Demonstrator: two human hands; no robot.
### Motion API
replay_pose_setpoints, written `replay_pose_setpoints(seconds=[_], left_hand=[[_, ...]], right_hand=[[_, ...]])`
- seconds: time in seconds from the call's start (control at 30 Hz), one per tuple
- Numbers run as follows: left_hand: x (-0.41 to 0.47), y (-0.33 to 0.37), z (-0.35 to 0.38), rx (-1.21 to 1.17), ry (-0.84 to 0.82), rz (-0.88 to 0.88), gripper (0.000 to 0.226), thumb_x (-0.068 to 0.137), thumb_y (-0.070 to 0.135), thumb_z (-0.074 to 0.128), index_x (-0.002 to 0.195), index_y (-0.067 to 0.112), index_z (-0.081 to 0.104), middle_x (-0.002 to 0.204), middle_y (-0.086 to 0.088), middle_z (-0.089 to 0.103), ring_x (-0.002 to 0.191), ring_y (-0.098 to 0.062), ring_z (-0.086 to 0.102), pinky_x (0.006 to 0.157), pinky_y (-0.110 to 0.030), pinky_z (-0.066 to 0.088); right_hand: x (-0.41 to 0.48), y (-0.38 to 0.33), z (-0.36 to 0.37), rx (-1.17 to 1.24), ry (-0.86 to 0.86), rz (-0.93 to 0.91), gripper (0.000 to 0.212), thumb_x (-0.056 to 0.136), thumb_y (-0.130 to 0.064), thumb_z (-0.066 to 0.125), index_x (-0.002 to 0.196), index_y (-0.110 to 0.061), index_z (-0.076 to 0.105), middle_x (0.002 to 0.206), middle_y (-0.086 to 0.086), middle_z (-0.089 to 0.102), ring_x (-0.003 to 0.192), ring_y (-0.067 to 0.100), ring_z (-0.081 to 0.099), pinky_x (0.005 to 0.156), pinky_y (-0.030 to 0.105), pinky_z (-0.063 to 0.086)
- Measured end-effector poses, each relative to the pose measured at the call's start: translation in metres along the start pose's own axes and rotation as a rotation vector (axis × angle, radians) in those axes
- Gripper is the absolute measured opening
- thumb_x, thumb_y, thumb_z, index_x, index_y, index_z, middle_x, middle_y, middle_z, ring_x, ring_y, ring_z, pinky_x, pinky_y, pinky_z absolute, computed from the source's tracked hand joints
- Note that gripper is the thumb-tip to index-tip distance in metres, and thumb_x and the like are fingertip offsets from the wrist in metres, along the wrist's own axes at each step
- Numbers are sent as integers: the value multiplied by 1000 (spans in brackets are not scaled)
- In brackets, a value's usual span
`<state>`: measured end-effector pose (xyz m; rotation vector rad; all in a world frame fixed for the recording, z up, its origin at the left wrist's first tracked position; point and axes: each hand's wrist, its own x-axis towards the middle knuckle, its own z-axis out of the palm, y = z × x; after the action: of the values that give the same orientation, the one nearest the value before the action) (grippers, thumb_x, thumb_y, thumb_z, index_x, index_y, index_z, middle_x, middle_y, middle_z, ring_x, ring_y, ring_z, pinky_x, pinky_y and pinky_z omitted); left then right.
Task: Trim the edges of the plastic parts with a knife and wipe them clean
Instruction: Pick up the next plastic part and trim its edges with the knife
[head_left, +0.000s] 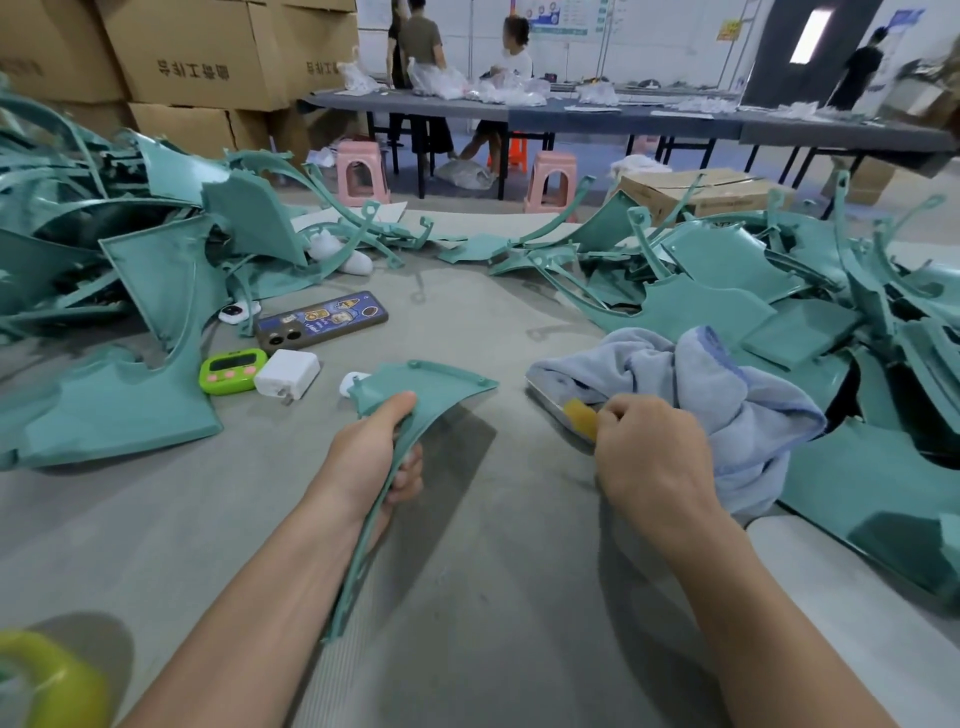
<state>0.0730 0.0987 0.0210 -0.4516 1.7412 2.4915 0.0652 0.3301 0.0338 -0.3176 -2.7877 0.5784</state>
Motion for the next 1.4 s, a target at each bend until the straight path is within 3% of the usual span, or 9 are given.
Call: replay_pose_setpoints(seconds=[0.13,0.3,0.43,0.67,0.9,1.1,1.17,1.27,1.4], left_hand=[[-5,1,2,-8,-17,-3,29,104,27,48,80,11,47,47,-3,29,31,-11,24,32,-15,18],[-9,1,6,-13,-22,7,27,106,23,45,83,10,46,45,-5,29,30,-11,23,34,-14,17],[-8,3,4,-99,-56,-19,40,108,23,40,69,11,39,43,0,28,29,-7,22,31,-14,14],[-5,7,2,-215,-116,-81,34,109,24,35,78,13,43,42,4,28,28,-3,22,28,-13,16],[-8,6,5,-199,-199,-113,35,109,26,35,77,13,43,42,4,26,28,-3,21,26,-15,17],[-12,6,2,-202,-244,-150,39,107,27,39,70,16,38,42,5,23,29,-3,19,28,-16,13],[-9,5,2,-206,-205,-121,39,108,25,36,71,15,39,42,4,24,28,-3,20,27,-14,14],[-6,5,0,-242,-231,-147,37,107,28,37,72,15,38,41,6,24,27,-3,20,26,-15,13],[-10,8,-5,-318,-304,-169,30,97,29,46,71,16,38,41,7,25,26,-5,23,25,-16,15]], right_hand=[[-8,-11,3,504,-33,50,33,96,-21,49,68,-10,62,53,1,65,45,17,57,43,28,44],[-18,-23,9,842,-193,45,29,102,-9,43,81,-7,63,65,5,70,41,17,53,46,29,41],[-25,-28,9,814,-227,-140,30,103,-10,46,79,-18,63,65,4,67,43,16,57,46,28,44],[-34,-36,13,564,-195,-259,19,94,-18,58,77,-23,65,60,-3,66,50,17,62,57,33,56],[-34,-37,17,546,-203,-260,29,96,-26,63,68,-20,60,61,-2,60,53,8,46,55,29,40],[-7,-18,12,346,122,39,28,101,-27,57,78,-11,65,65,1,60,71,27,56,62,35,30],[-13,-15,9,521,166,-121,26,98,-26,60,75,-14,62,59,-2,55,59,13,49,56,29,33],[-34,-31,12,608,-61,-398,21,92,-31,61,71,-27,59,60,-6,52,53,4,42,50,18,32],[-15,-28,21,398,-12,-160,27,96,-27,62,71,-18,64,62,0,61,63,20,55,61,35,37]])
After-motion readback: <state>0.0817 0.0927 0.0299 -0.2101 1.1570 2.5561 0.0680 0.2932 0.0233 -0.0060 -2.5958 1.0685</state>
